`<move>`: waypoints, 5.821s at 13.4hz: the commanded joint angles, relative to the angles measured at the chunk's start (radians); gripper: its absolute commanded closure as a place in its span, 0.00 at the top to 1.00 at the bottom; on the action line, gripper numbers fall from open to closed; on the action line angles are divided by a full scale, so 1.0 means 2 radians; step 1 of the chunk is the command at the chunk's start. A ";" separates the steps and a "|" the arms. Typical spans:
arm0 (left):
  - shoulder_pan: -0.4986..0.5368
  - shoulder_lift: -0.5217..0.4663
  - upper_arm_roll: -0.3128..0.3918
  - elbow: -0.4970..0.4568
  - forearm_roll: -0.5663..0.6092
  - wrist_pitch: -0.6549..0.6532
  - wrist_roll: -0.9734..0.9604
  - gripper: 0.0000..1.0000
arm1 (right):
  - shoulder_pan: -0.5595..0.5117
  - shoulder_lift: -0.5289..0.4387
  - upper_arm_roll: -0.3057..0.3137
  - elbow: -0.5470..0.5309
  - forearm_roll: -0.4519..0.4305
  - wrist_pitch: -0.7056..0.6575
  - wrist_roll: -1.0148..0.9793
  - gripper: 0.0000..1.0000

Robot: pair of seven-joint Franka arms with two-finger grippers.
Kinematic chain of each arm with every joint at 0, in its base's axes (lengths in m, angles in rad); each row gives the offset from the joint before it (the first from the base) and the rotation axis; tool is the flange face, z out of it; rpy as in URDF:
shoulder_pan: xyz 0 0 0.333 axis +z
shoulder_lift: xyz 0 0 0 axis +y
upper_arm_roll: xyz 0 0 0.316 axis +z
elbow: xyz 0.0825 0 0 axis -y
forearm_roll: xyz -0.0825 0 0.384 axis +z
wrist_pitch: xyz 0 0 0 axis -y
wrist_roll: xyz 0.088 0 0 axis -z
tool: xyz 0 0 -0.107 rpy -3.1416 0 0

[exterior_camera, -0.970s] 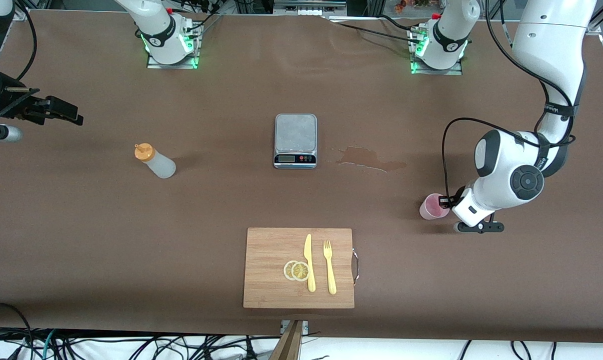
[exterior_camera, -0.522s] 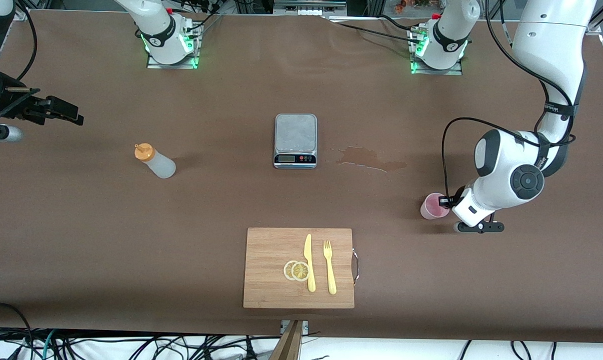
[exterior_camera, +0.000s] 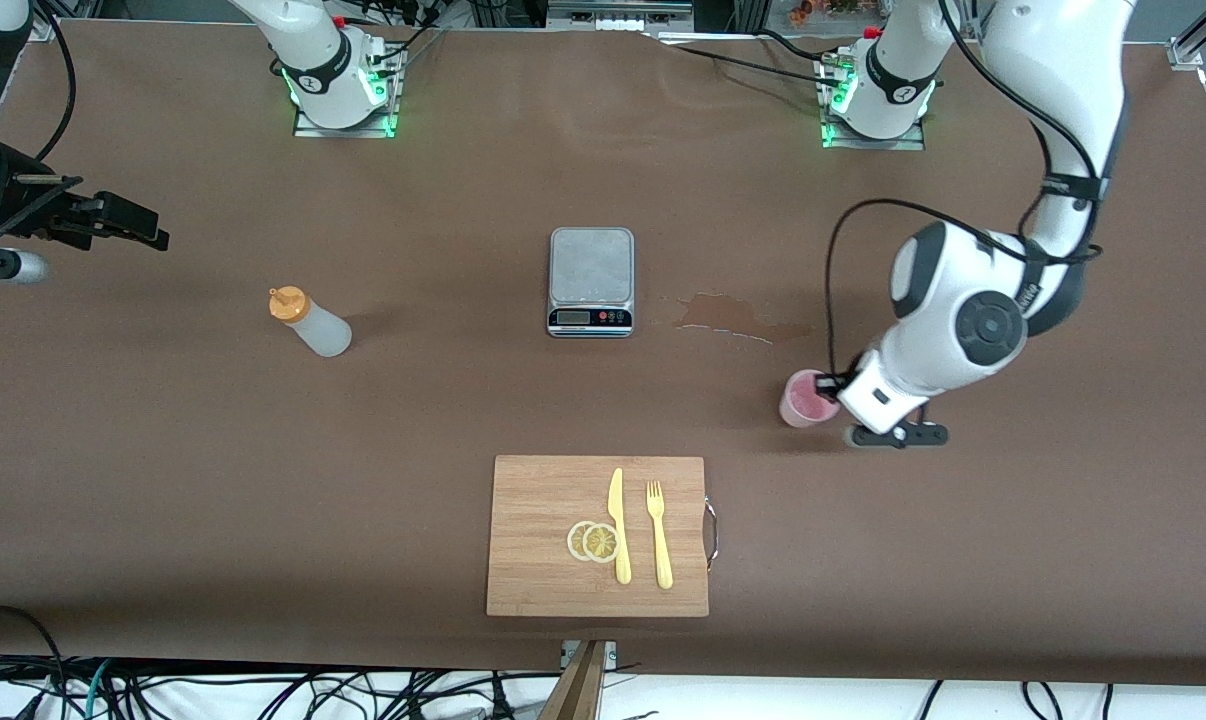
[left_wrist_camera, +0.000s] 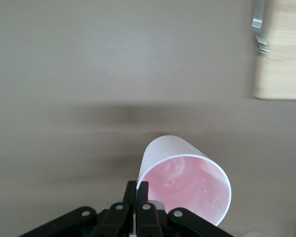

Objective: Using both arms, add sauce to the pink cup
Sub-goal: 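Carry the pink cup with the left gripper onto the scale, then open the left gripper and withdraw it from the cup, then reach the right gripper to the white sauce bottle and grasp it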

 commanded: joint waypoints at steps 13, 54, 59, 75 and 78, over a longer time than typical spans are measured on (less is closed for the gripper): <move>-0.248 -0.025 0.008 -0.015 -0.038 0.038 -0.263 0.00 | 0.000 0.002 0.002 0.011 0.003 -0.010 -0.001 1.00; -0.073 -0.123 0.092 0.134 0.008 -0.217 -0.082 1.00 | -0.010 0.046 -0.059 -0.001 0.042 -0.019 -0.360 1.00; 0.046 -0.124 0.085 0.154 0.008 -0.270 0.086 1.00 | -0.036 0.112 -0.118 -0.003 0.150 -0.014 -0.601 1.00; 0.107 -0.131 0.021 0.153 0.030 -0.320 0.108 1.00 | -0.116 0.379 -0.114 -0.013 0.473 -0.136 -1.229 1.00; 0.105 -0.131 0.021 0.153 0.030 -0.320 0.108 1.00 | -0.116 0.403 -0.098 -0.009 0.490 -0.143 -1.291 1.00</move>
